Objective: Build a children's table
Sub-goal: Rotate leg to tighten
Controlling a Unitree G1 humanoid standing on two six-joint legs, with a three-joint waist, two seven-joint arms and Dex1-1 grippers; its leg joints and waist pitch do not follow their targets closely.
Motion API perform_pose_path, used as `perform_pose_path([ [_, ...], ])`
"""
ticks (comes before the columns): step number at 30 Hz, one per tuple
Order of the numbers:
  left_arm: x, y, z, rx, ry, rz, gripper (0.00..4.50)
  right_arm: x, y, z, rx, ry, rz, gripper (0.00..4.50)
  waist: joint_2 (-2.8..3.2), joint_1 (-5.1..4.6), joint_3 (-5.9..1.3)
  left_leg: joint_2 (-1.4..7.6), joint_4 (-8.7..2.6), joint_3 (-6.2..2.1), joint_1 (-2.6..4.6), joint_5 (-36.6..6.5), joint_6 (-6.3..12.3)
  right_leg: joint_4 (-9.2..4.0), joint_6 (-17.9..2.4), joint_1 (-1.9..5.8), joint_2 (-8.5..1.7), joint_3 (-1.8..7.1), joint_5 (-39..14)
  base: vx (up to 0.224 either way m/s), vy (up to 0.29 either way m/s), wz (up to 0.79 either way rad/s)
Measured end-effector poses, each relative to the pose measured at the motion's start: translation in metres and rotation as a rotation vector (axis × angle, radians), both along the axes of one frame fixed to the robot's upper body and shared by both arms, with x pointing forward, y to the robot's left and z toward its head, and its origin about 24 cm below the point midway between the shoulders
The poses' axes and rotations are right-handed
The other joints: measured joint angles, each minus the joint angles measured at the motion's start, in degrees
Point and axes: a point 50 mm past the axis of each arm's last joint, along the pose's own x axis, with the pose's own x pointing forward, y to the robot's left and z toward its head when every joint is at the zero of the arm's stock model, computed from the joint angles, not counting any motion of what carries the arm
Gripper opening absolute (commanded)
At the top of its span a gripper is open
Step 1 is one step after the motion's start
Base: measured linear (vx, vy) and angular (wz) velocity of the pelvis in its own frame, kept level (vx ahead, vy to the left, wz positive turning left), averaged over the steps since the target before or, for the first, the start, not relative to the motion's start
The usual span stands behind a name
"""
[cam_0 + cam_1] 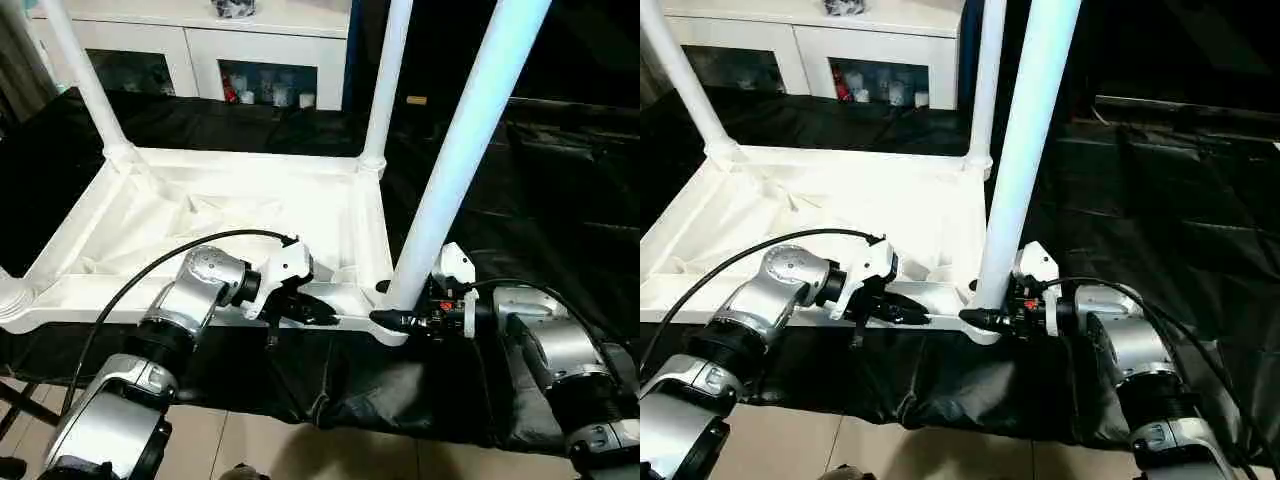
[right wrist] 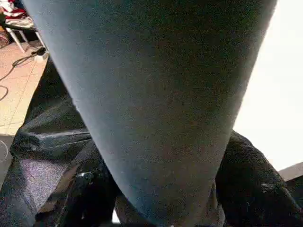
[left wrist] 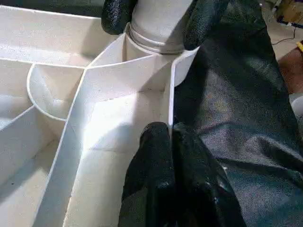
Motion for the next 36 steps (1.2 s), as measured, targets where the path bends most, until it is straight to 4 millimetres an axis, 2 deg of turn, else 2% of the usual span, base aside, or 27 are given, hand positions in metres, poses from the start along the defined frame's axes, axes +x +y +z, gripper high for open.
perform_pose_path([
  [6, 0.001, -0.004, -0.002, -0.007, -0.022, 0.043, 0.00, 0.001, -0.001, -0.002, 0.021, 0.001, -0.071, 2.41, 0.00, 0.26, -0.01, 0.00, 0.06, 0.00, 0.05, 0.0, 0.00, 0.06, 0.0, 0.05, -0.01, 0.01, 0.0, 0.000, 0.000, 0.00],
  [12, 0.010, -0.022, -0.006, -0.021, -0.095, 0.240, 0.00, 0.022, 0.013, -0.008, 0.075, -0.084, -0.499, 2.30, -0.12, -0.89, -0.06, 0.00, 0.22, -0.02, 0.18, 0.0, -0.02, 0.01, 0.2, 0.12, -0.02, 0.06, -0.1, 0.000, 0.000, 0.00],
  [14, 0.013, -0.030, -0.007, -0.026, -0.110, 0.303, 0.00, 0.031, 0.020, -0.008, 0.081, -0.099, -0.648, 2.18, -0.18, -1.60, -0.11, -0.02, 0.25, -0.01, 0.21, 0.0, -0.02, 0.00, 0.2, 0.13, -0.02, 0.09, -0.1, 0.000, 0.000, 0.00],
  [18, 0.016, -0.043, -0.009, -0.027, -0.126, 0.374, 0.00, 0.042, 0.027, -0.008, 0.060, -0.117, -0.818, 2.18, -0.04, -2.03, -0.19, -0.05, 0.21, -0.02, 0.26, 0.0, -0.02, -0.02, 0.2, 0.20, -0.02, 0.11, -0.1, 0.000, 0.000, 0.00],
  [19, 0.017, -0.044, -0.009, -0.026, -0.129, 0.384, 0.00, 0.043, 0.029, -0.008, 0.055, -0.125, -0.846, 2.43, -0.01, -2.03, -0.20, -0.04, 0.18, -0.03, 0.26, 0.0, -0.02, -0.02, 0.3, 0.20, -0.02, 0.09, -0.1, 0.000, 0.000, 0.00],
  [20, 0.017, -0.045, -0.009, -0.026, -0.128, 0.386, 0.00, 0.044, 0.030, -0.008, 0.055, -0.127, -0.857, 2.71, 0.01, -2.04, -0.22, -0.05, 0.16, -0.03, 0.26, 0.0, -0.02, -0.03, 0.3, 0.20, -0.02, 0.09, -0.1, 0.000, 0.000, 0.00],
  [23, 0.017, -0.046, -0.009, -0.025, -0.129, 0.390, 0.00, 0.044, 0.034, -0.008, 0.067, -0.136, -0.878, 2.77, 0.03, -2.07, -0.24, -0.05, 0.13, -0.03, 0.26, 0.0, -0.02, -0.04, 0.2, 0.19, -0.02, 0.09, -0.1, 0.000, 0.000, 0.00],
  [24, 0.017, -0.046, -0.009, -0.025, -0.128, 0.391, 0.00, 0.044, 0.035, -0.008, 0.070, -0.136, -0.880, 2.86, 0.03, -2.09, -0.24, -0.05, 0.13, -0.03, 0.25, 0.0, -0.02, -0.04, 0.2, 0.19, -0.02, 0.10, -0.1, 0.000, 0.000, 0.00],
  [25, 0.017, -0.046, -0.009, -0.025, -0.127, 0.392, 0.00, 0.044, 0.034, -0.008, 0.072, -0.137, -0.882, 3.14, 0.02, -2.10, -0.23, -0.06, 0.13, -0.02, 0.25, 0.0, -0.02, -0.05, 0.2, 0.19, -0.02, 0.10, -0.1, 0.000, 0.000, 0.00],
  [29, 0.018, -0.045, -0.008, -0.027, -0.126, 0.393, 0.00, 0.043, 0.037, -0.008, 0.084, -0.141, -0.873, 3.41, -0.01, -2.16, -0.22, -0.06, 0.13, -0.02, 0.22, 0.0, -0.02, -0.06, 0.2, 0.17, -0.02, 0.10, -0.1, 0.000, 0.000, 0.00],
  [32, 0.017, -0.037, -0.006, -0.025, -0.126, 0.351, 0.00, 0.040, 0.033, -0.006, 0.073, -0.144, -0.764, 3.41, -0.27, -2.41, -0.09, -0.03, 0.07, -0.03, 0.16, 0.0, -0.02, -0.06, 0.2, 0.10, -0.01, 0.08, -0.1, 0.000, 0.000, 0.00],
  [36, 0.014, -0.026, -0.005, -0.027, -0.119, 0.302, 0.00, 0.033, 0.028, -0.005, 0.078, -0.125, -0.630, 3.41, -0.30, -2.28, -0.10, -0.02, -0.14, -0.03, 0.16, 0.0, -0.03, -0.02, 0.1, 0.05, 0.00, 0.02, 0.0, 0.000, 0.000, 0.00],
])
